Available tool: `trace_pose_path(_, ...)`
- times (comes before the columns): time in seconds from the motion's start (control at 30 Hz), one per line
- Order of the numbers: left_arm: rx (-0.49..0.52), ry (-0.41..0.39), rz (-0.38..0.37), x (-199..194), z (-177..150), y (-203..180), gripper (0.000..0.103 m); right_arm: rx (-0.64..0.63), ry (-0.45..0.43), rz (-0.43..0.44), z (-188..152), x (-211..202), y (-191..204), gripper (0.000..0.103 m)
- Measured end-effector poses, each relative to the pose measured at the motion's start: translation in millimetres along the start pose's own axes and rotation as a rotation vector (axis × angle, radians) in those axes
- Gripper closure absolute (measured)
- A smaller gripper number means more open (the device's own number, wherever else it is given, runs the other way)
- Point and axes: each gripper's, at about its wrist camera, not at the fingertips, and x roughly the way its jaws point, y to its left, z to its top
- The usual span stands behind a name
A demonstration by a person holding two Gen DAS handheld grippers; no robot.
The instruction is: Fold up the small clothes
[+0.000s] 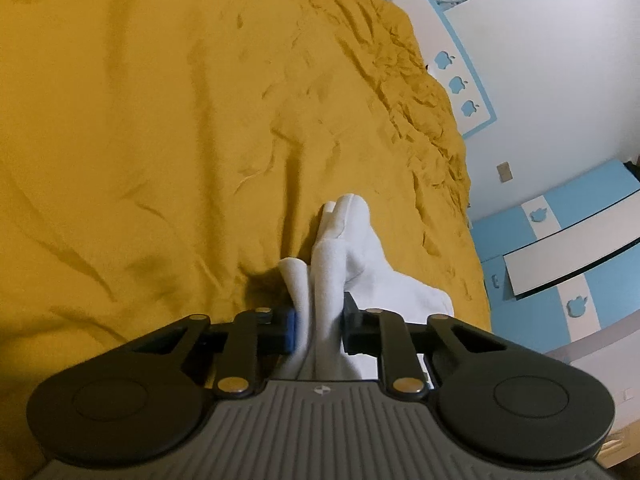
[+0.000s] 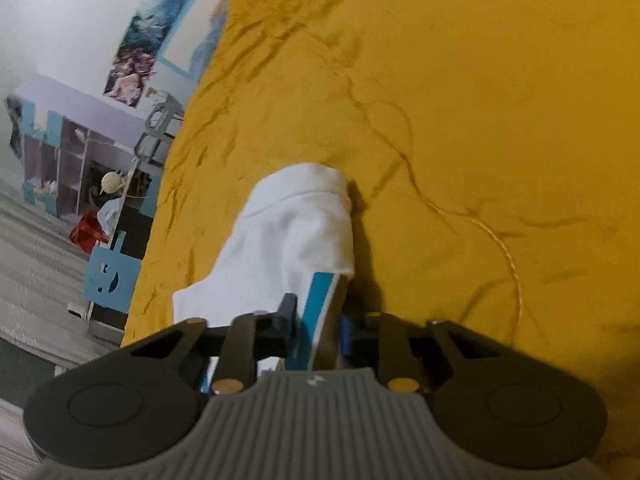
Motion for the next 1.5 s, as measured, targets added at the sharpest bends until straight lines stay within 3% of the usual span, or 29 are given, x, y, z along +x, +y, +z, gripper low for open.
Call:
trace_pose_path(0.17, 0.080, -0.068, 0.042, -27.7, -7.4, -33.6, 0.083, -0.113, -0.048, 0.007, 0.2, -22.1, 39.8, 0.093)
trace_pose_path(0.3, 0.169, -0.168, 0.061, -64.7, -22.9, -67.4, 0.083, -0.211, -0.098, 0.032, -4.6, -51.9, 79.2, 0.093)
trace_pose_path(0.57, 0.297, -0.352, 0.039, -148.6, -71.6, -116.9, 0.083, -0.350, -0.190, 0.114, -37.3, -136.9, 140.4, 0.094)
trace_pose_path(0.77, 0.342, -0.409, 0.000, -197.1, -100.6, -148.0, 0.083, -0.434, -0.224, 0.161, -67.4, -204.2, 165.5, 0.094)
trace_pose_path(1.0, 0.423, -0.383, -0.047, -231.7, -136.8, -183.8, 0.083, -0.471, -0.276, 0.185, -99.5, -287.0, 160.0, 0.094)
trace_pose_path(1.23, 0.465, -0.312, -0.103, -232.9, -169.1, -199.1, 0.083, -0.456, -0.292, 0.170, -125.8, -361.2, 130.8, 0.094)
trace_pose_path(1.37, 0.466, -0.233, -0.099, -220.4, -179.1, -192.7, 0.083, -0.454, -0.263, 0.119, -133.8, -380.9, 116.4, 0.094)
trace_pose_path(1.5, 0.433, -0.165, -0.066, -197.3, -178.7, -175.7, 0.083, -0.431, -0.219, 0.070, -136.4, -373.4, 94.4, 0.094)
